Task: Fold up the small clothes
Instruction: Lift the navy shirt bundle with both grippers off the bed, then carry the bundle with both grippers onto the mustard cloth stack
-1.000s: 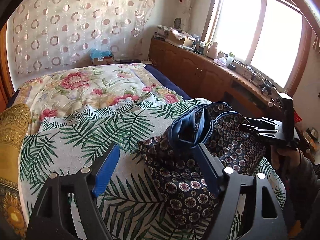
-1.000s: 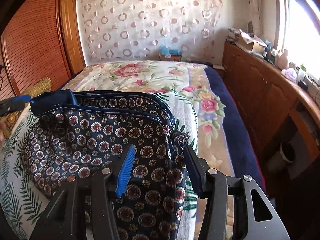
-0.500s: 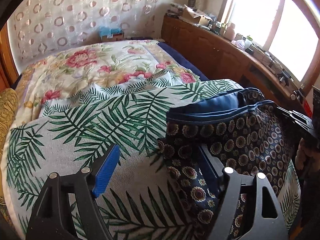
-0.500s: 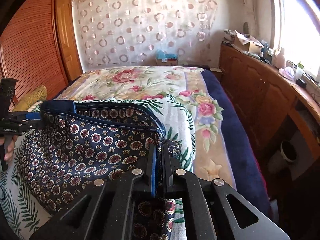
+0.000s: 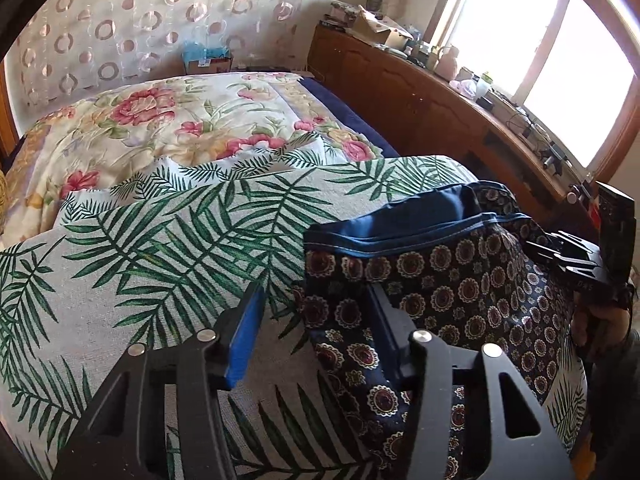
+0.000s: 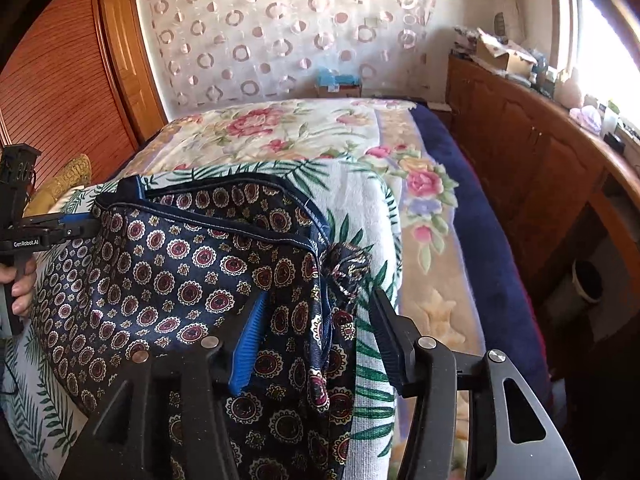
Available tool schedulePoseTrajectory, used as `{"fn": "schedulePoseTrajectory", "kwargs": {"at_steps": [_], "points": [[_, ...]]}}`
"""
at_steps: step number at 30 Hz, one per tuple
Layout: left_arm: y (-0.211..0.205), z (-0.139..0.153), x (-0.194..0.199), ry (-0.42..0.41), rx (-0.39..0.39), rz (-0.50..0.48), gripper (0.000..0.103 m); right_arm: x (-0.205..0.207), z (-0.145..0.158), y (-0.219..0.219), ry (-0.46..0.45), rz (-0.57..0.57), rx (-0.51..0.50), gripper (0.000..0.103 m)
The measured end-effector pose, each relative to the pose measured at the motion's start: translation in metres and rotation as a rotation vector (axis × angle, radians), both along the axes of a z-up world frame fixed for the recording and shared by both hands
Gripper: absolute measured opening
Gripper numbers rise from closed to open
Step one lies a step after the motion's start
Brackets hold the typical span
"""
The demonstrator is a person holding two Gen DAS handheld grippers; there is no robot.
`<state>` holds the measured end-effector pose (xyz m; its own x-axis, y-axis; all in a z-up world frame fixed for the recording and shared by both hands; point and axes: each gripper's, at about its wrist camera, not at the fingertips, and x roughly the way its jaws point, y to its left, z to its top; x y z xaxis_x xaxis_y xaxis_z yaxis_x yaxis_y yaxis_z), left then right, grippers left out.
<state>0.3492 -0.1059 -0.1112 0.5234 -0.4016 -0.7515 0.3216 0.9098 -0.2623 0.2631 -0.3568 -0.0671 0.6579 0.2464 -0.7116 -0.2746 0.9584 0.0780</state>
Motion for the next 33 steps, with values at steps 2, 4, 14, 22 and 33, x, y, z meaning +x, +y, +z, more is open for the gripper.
{"fn": "schedulePoseTrajectory", "kwargs": {"at_steps": [2, 4, 14, 22, 33], "points": [[-0.002, 0.0, -0.001, -0.001, -0.006, -0.014, 0.045, 0.002, 0.001, -0.001, 0.012, 0.01, 0.01, 0.054], [-0.003, -0.001, 0.0, 0.01, -0.03, -0.031, 0.034, 0.006, 0.001, -0.003, 0.021, 0.024, 0.033, 0.054], [-0.001, 0.013, -0.01, -0.014, -0.102, -0.064, 0.005, 0.001, 0.012, -0.007, -0.012, 0.096, 0.11, 0.01], [0.032, 0.072, -0.064, -0.188, -0.156, -0.014, 0.005, -0.022, 0.055, 0.008, -0.176, 0.113, 0.099, 0.009], [0.147, 0.113, -0.141, -0.346, -0.143, 0.25, 0.005, -0.015, 0.121, 0.117, -0.354, 0.373, 0.101, 0.008]]}}
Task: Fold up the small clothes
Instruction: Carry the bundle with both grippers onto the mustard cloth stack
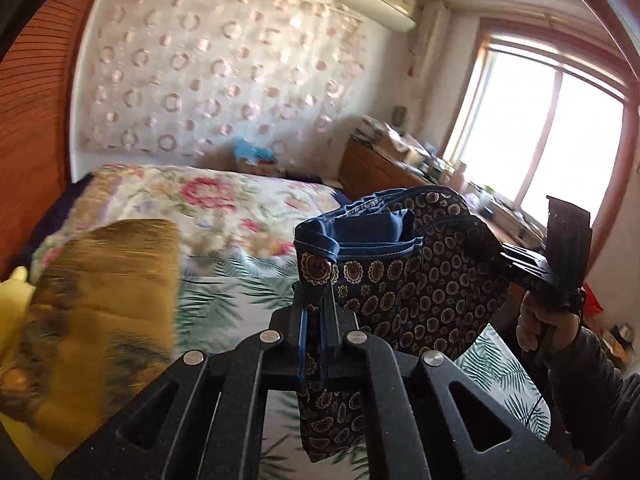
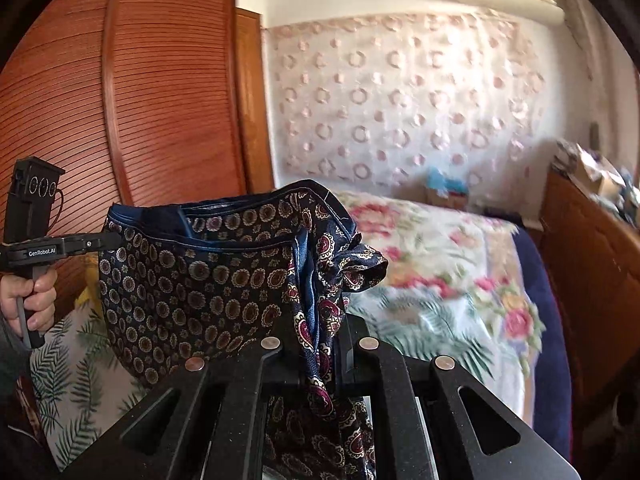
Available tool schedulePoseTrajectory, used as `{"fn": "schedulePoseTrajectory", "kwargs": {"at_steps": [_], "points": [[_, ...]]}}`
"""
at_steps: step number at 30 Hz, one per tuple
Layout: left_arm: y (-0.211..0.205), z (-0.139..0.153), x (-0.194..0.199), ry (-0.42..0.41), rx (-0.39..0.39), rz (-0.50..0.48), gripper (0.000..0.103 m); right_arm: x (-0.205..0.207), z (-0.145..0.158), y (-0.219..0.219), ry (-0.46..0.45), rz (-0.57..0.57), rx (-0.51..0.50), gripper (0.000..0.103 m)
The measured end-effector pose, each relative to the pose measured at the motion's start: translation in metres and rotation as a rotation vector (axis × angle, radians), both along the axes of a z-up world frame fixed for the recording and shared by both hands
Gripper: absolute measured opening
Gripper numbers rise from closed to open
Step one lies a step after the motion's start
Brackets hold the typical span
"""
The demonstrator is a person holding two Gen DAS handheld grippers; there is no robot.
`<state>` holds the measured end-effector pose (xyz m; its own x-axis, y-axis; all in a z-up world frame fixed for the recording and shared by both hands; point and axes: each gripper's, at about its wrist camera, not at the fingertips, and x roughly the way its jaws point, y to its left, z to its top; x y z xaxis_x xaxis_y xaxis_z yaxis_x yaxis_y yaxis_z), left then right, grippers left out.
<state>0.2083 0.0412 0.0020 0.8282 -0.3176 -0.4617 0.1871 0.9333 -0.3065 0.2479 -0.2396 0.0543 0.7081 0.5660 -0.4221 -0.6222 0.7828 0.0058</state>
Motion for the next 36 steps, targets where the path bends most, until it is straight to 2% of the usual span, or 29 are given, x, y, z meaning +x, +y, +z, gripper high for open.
{"fn": "schedulePoseTrajectory", "kwargs": {"at_steps": [4, 9, 17, 20, 23, 26, 30, 32, 34, 36], "points": [[0.044, 0.006, -0.026, -0.032, 0.008, 0.129, 0.005, 0.013, 0.023, 0.052, -0.052, 0.099, -0.009, 0.008], [0.091, -0.007, -0.046, -0.028, -0.02, 0.277, 0.005, 0.045, 0.05, 0.129, -0.106, 0.221, -0.048, 0.008], [0.132, -0.036, -0.072, -0.01, -0.063, 0.409, 0.005, 0.099, 0.068, 0.254, -0.142, 0.334, -0.15, 0.008], [0.143, -0.045, -0.077, 0.006, -0.095, 0.438, 0.005, 0.117, 0.071, 0.288, -0.17, 0.36, -0.205, 0.008], [0.149, -0.054, -0.081, 0.033, -0.102, 0.466, 0.005, 0.133, 0.079, 0.324, -0.157, 0.401, -0.24, 0.009], [0.159, -0.067, -0.081, 0.077, -0.118, 0.478, 0.005, 0.15, 0.073, 0.34, -0.112, 0.404, -0.273, 0.012], [0.161, -0.076, -0.074, 0.117, -0.102, 0.49, 0.005, 0.168, 0.078, 0.344, -0.067, 0.337, -0.262, 0.034], [0.162, -0.078, -0.073, 0.125, -0.094, 0.493, 0.005, 0.158, 0.083, 0.338, -0.066, 0.32, -0.222, 0.049], [0.16, -0.078, -0.074, 0.134, -0.076, 0.497, 0.005, 0.158, 0.079, 0.333, -0.064, 0.303, -0.203, 0.05], [0.156, -0.075, -0.074, 0.127, -0.053, 0.497, 0.005, 0.157, 0.068, 0.323, -0.013, 0.321, -0.209, 0.05]]}}
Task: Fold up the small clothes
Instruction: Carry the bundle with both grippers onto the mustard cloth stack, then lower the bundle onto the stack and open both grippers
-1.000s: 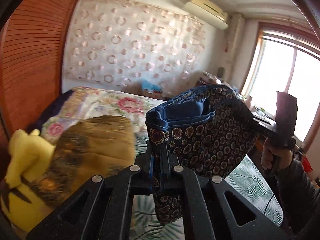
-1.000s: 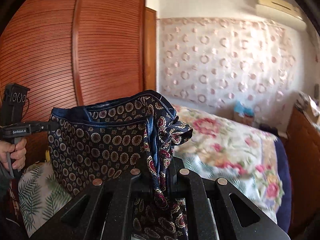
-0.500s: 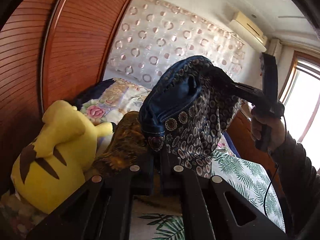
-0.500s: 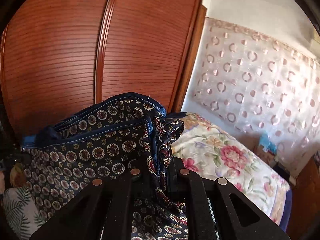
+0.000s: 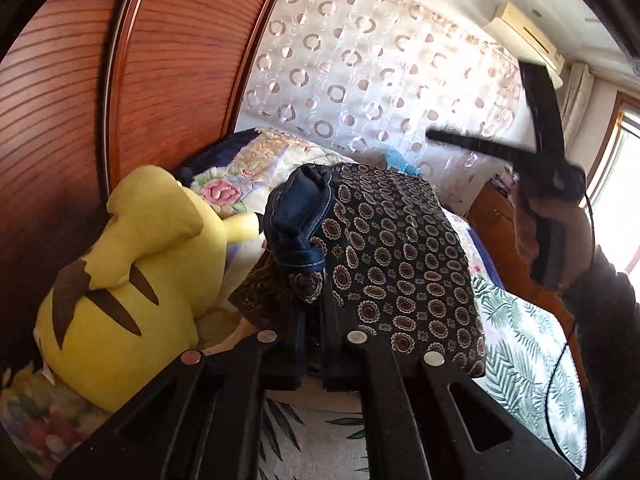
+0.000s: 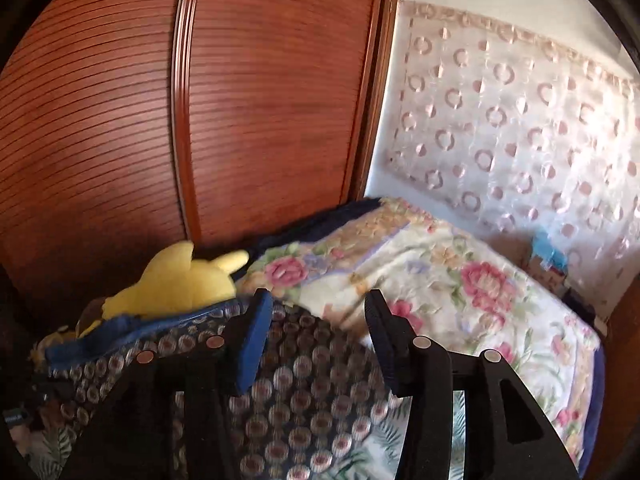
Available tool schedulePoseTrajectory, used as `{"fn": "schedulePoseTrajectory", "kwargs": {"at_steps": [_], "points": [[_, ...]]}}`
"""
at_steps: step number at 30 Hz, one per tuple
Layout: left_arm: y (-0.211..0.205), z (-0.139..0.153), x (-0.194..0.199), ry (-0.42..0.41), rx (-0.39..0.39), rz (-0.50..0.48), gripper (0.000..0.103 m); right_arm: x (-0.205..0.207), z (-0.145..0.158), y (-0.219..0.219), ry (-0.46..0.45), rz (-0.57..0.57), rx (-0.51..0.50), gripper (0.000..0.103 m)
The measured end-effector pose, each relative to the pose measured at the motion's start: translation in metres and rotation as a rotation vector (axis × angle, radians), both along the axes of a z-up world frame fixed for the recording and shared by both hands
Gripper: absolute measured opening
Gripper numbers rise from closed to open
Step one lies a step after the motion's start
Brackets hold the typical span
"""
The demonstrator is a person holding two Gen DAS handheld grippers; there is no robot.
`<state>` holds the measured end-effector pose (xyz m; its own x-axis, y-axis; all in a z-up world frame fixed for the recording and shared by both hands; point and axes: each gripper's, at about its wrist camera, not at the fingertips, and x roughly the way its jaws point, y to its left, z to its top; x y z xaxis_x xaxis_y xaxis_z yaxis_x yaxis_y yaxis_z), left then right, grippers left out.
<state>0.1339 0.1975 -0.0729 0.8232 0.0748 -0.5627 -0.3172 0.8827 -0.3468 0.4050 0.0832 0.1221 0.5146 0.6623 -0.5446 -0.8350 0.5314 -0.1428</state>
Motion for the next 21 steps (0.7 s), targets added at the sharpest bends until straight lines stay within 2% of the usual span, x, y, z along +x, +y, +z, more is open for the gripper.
{"fn": "schedulePoseTrajectory", "kwargs": {"at_steps": [4, 8, 11, 13, 14, 17, 21], "points": [[-0.002, 0.0, 0.003, 0.022, 0.04, 0.004, 0.006, -0.005, -0.033, -0.004, 0.057, 0.01, -0.045, 0.05], [0.0, 0.002, 0.002, 0.04, 0.069, 0.015, 0.023, 0.013, -0.057, -0.005, 0.14, -0.041, -0.06, 0.05], [-0.001, 0.009, -0.003, 0.026, 0.107, 0.009, 0.053, 0.02, -0.068, -0.002, 0.169, -0.057, -0.073, 0.05], [-0.006, 0.015, -0.007, 0.015, 0.133, -0.004, 0.082, 0.02, -0.065, 0.003, 0.17, -0.076, -0.056, 0.05], [-0.009, 0.019, -0.009, 0.011, 0.155, -0.012, 0.085, 0.017, -0.062, -0.001, 0.172, -0.084, -0.047, 0.05], [-0.021, 0.028, -0.014, 0.012, 0.225, -0.008, 0.086, -0.01, -0.061, -0.014, 0.158, -0.092, -0.01, 0.05], [-0.038, 0.039, -0.02, 0.001, 0.258, -0.021, 0.086, -0.054, -0.054, -0.051, 0.117, -0.111, 0.031, 0.05]]}}
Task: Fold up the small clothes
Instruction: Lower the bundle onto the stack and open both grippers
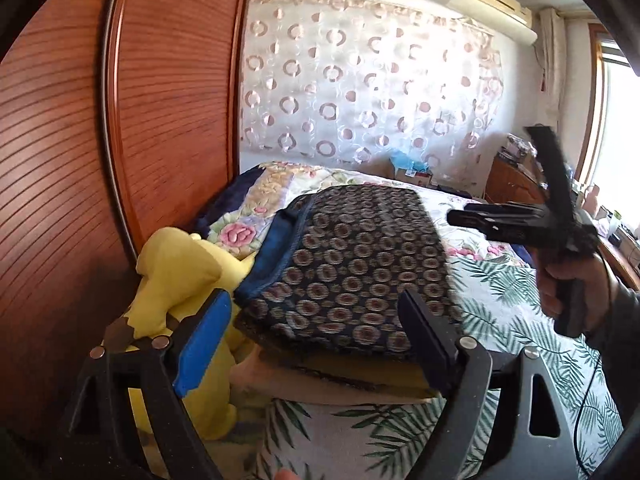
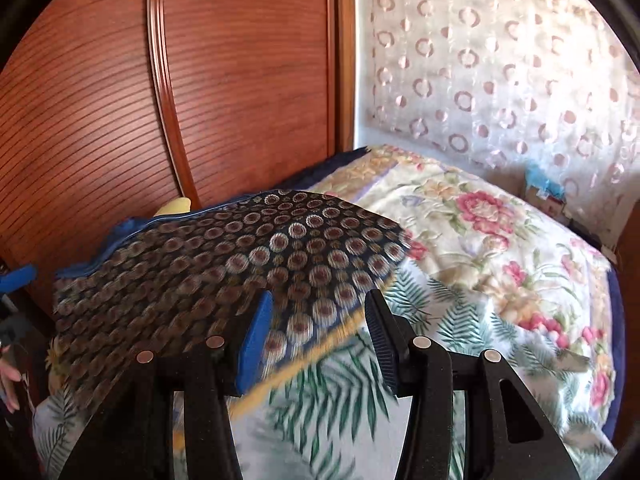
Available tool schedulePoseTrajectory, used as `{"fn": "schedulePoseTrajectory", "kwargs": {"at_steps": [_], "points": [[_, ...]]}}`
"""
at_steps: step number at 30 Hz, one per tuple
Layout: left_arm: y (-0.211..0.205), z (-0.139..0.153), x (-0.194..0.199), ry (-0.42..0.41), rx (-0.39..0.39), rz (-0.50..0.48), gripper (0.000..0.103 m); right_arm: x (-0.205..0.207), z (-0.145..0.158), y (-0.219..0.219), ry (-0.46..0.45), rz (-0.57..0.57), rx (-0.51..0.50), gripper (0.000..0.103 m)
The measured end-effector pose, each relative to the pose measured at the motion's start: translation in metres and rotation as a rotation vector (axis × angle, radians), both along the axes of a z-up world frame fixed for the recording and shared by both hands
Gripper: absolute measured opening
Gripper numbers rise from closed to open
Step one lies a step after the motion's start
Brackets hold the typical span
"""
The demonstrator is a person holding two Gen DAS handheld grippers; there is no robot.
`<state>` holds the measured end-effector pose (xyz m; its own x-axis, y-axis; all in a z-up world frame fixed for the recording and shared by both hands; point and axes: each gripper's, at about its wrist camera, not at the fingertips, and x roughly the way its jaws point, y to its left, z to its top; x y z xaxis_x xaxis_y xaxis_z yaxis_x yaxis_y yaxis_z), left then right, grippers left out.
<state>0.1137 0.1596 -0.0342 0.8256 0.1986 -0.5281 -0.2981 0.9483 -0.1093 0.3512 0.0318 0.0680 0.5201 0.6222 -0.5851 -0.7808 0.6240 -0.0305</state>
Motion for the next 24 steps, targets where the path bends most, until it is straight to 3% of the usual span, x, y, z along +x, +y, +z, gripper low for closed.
{"fn": "schedulePoseTrajectory", "kwargs": {"at_steps": [11, 18, 24], "points": [[-0.07, 0.009, -0.01, -0.01, 0.014, -0.106, 0.086, -0.131, -0.006, -0.105, -0.021, -0.15, 0.05, 0.051], [-0.109, 0.012, -0.02, -0.023, 0.011, -0.173, 0.086, -0.205, 0.008, -0.158, -0.051, -0.223, 0.093, 0.084], [-0.142, 0.017, -0.03, -0.025, 0.031, -0.212, 0.086, -0.258, 0.014, -0.198, -0.07, -0.321, 0.14, 0.087]]}}
